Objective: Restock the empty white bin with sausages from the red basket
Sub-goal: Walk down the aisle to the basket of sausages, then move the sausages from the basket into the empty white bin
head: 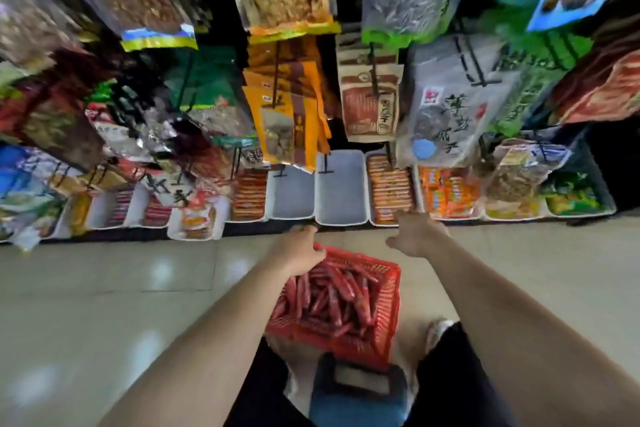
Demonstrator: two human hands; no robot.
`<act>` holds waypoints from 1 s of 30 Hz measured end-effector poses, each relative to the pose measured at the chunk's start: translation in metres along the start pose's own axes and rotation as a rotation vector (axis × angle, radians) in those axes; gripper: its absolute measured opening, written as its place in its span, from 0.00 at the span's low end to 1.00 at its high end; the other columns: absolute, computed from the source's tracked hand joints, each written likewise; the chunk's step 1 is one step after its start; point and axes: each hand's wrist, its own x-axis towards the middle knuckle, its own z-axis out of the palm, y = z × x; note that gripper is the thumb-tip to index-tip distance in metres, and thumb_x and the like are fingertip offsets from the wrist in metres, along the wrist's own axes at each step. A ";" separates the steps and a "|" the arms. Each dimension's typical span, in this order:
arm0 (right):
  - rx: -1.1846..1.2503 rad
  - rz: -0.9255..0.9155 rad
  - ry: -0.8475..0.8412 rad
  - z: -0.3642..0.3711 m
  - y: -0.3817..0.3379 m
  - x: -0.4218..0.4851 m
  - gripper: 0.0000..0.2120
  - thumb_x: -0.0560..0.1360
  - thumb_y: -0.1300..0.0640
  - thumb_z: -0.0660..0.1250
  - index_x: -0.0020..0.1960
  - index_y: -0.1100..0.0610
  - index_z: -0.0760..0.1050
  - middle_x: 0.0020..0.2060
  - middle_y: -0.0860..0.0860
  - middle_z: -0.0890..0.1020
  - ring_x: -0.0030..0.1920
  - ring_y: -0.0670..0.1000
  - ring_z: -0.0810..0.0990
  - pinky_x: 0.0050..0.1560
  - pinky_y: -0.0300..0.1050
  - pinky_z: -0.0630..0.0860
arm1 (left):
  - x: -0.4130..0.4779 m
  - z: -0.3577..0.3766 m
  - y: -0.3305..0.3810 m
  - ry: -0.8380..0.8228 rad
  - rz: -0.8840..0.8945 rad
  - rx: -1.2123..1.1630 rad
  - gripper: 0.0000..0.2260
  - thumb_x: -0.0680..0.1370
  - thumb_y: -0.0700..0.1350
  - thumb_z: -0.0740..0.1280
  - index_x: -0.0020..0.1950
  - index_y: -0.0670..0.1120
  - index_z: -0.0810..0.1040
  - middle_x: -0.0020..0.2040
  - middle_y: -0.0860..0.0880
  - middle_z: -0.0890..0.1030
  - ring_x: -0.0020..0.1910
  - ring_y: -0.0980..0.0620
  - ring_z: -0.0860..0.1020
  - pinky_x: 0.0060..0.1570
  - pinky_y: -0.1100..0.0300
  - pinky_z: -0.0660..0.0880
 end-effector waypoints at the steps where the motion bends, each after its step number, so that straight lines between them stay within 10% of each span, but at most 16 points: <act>1: 0.000 -0.003 0.001 0.024 -0.004 0.024 0.34 0.73 0.41 0.68 0.74 0.53 0.65 0.71 0.57 0.70 0.70 0.61 0.70 0.65 0.55 0.72 | 0.022 0.020 -0.016 0.000 0.002 0.027 0.28 0.77 0.57 0.64 0.75 0.47 0.67 0.72 0.42 0.70 0.69 0.41 0.72 0.66 0.51 0.70; 8: 0.006 -0.007 -0.015 0.207 -0.006 0.204 0.41 0.63 0.36 0.64 0.73 0.54 0.67 0.71 0.57 0.70 0.70 0.60 0.70 0.66 0.58 0.72 | 0.174 0.169 -0.120 0.031 -0.028 0.015 0.27 0.76 0.56 0.65 0.73 0.48 0.68 0.70 0.44 0.72 0.69 0.43 0.72 0.65 0.53 0.70; 21: -0.014 -0.045 -0.044 0.350 -0.011 0.179 0.33 0.64 0.35 0.63 0.65 0.50 0.73 0.62 0.57 0.79 0.60 0.60 0.79 0.59 0.55 0.77 | 0.148 0.287 -0.171 0.061 0.004 -0.098 0.22 0.76 0.57 0.66 0.66 0.47 0.72 0.66 0.44 0.74 0.64 0.42 0.75 0.60 0.51 0.71; 30: 0.138 -0.006 -0.153 0.449 0.019 0.234 0.45 0.77 0.44 0.63 0.81 0.56 0.37 0.77 0.65 0.58 0.71 0.66 0.68 0.68 0.56 0.68 | 0.231 0.375 -0.148 -0.009 -0.110 -0.310 0.30 0.76 0.62 0.64 0.75 0.50 0.66 0.72 0.46 0.73 0.69 0.43 0.73 0.69 0.48 0.67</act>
